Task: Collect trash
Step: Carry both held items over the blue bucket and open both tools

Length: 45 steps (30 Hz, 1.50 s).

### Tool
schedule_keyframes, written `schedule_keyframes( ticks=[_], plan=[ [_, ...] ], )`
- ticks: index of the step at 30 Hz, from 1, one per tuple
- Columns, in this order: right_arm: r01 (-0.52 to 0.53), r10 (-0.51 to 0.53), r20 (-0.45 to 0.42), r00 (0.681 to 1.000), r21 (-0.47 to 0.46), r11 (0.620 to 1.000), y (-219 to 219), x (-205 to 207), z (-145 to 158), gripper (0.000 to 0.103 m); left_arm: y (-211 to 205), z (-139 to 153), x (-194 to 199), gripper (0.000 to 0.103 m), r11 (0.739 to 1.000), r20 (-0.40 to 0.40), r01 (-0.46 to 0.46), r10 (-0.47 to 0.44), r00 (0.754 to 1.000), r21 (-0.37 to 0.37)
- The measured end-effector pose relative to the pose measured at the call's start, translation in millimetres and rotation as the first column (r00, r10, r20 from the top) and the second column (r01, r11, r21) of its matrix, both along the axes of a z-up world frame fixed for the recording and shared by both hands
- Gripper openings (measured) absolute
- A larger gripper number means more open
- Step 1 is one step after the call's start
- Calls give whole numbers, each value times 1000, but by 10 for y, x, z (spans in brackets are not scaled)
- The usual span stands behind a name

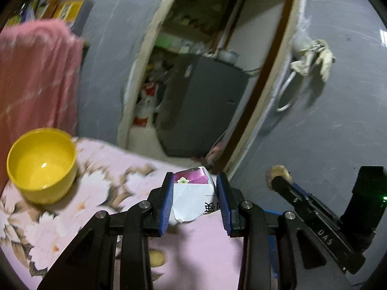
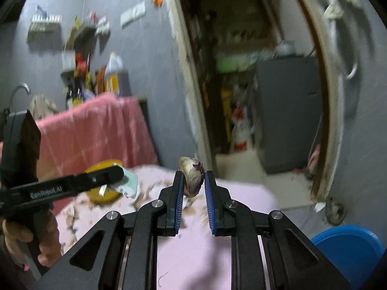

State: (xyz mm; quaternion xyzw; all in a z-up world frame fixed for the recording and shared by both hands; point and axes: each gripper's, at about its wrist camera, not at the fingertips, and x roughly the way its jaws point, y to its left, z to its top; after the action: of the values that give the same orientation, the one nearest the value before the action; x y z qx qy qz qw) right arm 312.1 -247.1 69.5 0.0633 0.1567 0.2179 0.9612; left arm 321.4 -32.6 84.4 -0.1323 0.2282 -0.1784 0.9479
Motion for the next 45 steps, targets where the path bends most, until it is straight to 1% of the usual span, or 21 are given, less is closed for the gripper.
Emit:
schedule_keyframes(
  ticks=[1,3,5,6,11,13,16,21,24,26,27,31,33,35,36,37,38,40,45],
  plan=[
    [18,-18,20,1000,0,1000,-62,-43,65,15,-96,65,-22,30,1000,23,12,-12,1000,3],
    [52,-52,51,997,-5,999,-179,-109,173,15,-228,130,-17,30,999,46,32,-33,998,7],
    [81,-80,61,995,-14,997,-297,-143,245,15,-425,180,1,30,998,62,63,-64,996,16],
    [113,-112,65,992,-21,993,-388,-163,278,15,-485,202,-11,30,997,66,78,-79,995,20],
    [231,-228,68,971,-43,972,-812,-263,332,15,-908,216,38,30,988,61,153,-154,986,33],
    [281,-279,52,959,-50,958,-1024,-296,342,15,-1148,190,63,30,981,52,190,-192,980,38],
    [344,-344,14,939,-53,937,-1323,-338,324,15,-1457,125,92,30,970,22,239,-240,970,41],
    [398,-402,-80,912,-60,916,-1707,-343,197,15,-1937,-55,92,30,948,-46,312,-309,950,67],
    [413,-425,-135,895,-105,905,-1818,-293,101,16,-2225,-201,109,30,932,-103,352,-343,934,86],
    [426,-448,-173,877,-151,892,-1880,-244,14,16,-2404,-337,140,30,918,-160,385,-368,916,92],
    [428,-454,-194,870,-165,889,-1915,-215,-39,16,-2460,-393,139,30,914,-176,394,-374,910,93],
    [426,-456,-263,850,-165,889,-2081,-152,-192,16,-2715,-651,178,30,900,-244,420,-384,890,115],
    [431,-464,-290,837,-171,886,-2153,-137,-253,17,-2801,-753,196,30,897,-276,424,-380,883,124],
    [438,-469,-316,825,-169,883,-2225,-132,-306,22,-2887,-845,225,31,894,-307,428,-373,875,132],
    [440,-469,-324,821,-164,883,-2244,-148,-327,29,-2920,-895,230,31,893,-317,428,-369,874,139],
    [438,-467,-329,821,-162,884,-2261,-132,-327,31,-2948,-929,242,33,892,-327,427,-363,872,148],
    [436,-464,-334,820,-161,886,-2272,-134,-335,31,-2970,-956,247,34,892,-333,425,-359,872,153],
    [438,-466,-336,818,-161,885,-2298,-152,-338,31,-2973,-1007,225,40,894,-339,421,-353,872,152],
    [445,-467,-330,821,-145,884,-2323,-151,-312,32,-2950,-1030,195,41,898,-337,411,-343,877,157]
  ],
)
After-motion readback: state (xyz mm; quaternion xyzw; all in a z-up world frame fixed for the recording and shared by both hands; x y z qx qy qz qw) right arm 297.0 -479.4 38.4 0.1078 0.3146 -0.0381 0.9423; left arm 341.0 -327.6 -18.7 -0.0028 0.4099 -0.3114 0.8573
